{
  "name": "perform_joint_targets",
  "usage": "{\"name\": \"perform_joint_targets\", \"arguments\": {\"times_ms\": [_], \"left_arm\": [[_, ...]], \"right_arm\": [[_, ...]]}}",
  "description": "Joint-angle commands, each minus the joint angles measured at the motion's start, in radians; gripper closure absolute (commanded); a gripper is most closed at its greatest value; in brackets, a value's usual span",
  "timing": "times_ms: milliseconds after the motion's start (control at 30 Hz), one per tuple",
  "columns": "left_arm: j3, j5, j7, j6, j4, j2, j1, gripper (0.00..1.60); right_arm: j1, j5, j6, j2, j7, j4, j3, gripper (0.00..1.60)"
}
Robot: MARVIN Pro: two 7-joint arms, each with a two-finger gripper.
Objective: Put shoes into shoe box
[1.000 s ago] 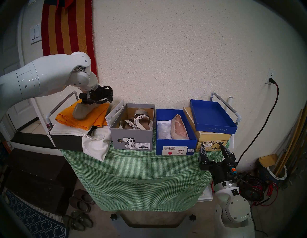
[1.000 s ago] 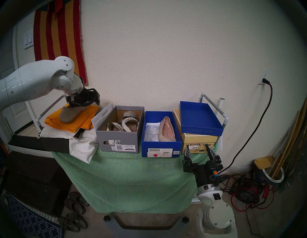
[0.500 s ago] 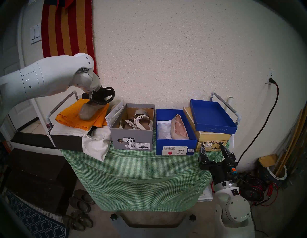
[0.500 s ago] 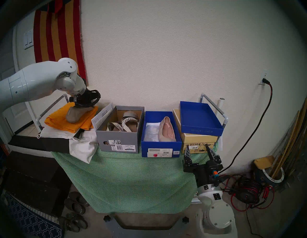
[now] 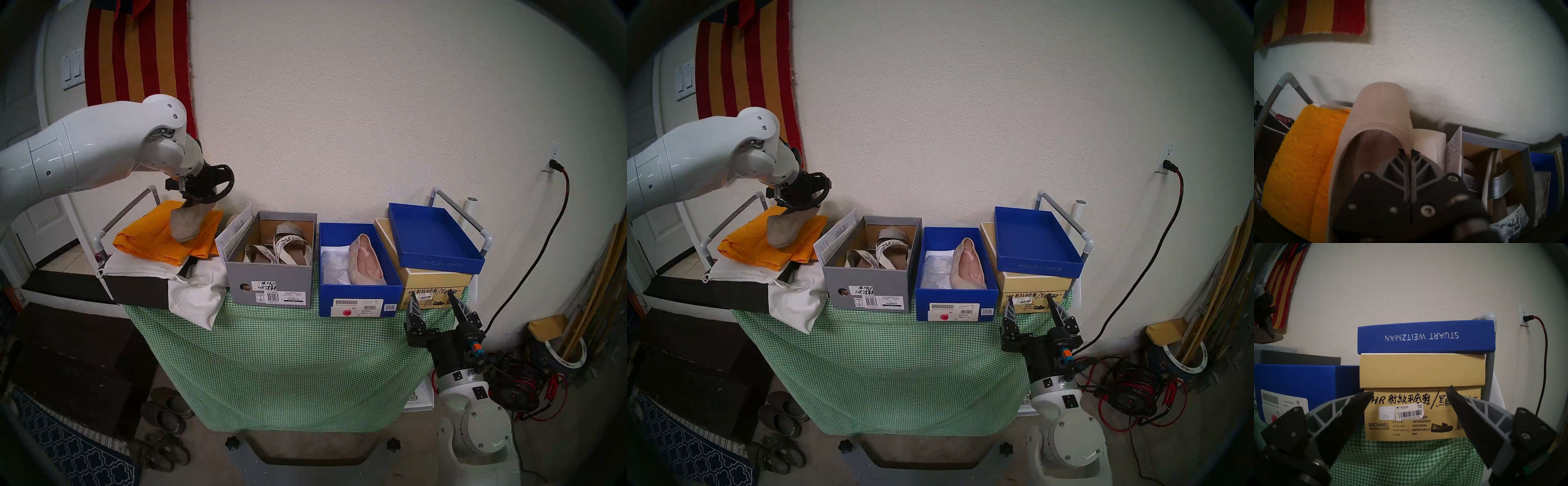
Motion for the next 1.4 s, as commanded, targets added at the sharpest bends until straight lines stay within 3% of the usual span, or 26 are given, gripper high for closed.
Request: {"name": "perform_joint_targets", "arguments": {"times_ms": [0,333,667,900,1367], "left_arm": [[-0.045,0.037,0.051,-0.035,-0.102,0.041,-0.098,1.60],[-0.098,0.003,0.115,-0.059,-0.231,0.072,-0.151,1.60],[-0.151,-0.087,0.173,-0.140,-0.361,0.026,-0.163,1.60],[-0.174,-0.130,0.198,-0.196,-0.365,-0.031,-0.161,1.60],[-0.210,-0.188,0.175,-0.254,-0.321,-0.201,-0.131,1.60]], "right_arm": [[0.000,0.001,0.000,0.000,0.000,-0.001,0.000,0.00],[0.000,0.001,0.000,0.000,0.000,-0.001,0.000,0.00],[0.000,0.001,0.000,0.000,0.000,-0.001,0.000,0.00],[0.000,0.001,0.000,0.000,0.000,-0.001,0.000,0.00],[0.000,0.001,0.000,0.000,0.000,-0.001,0.000,0.00]]}}
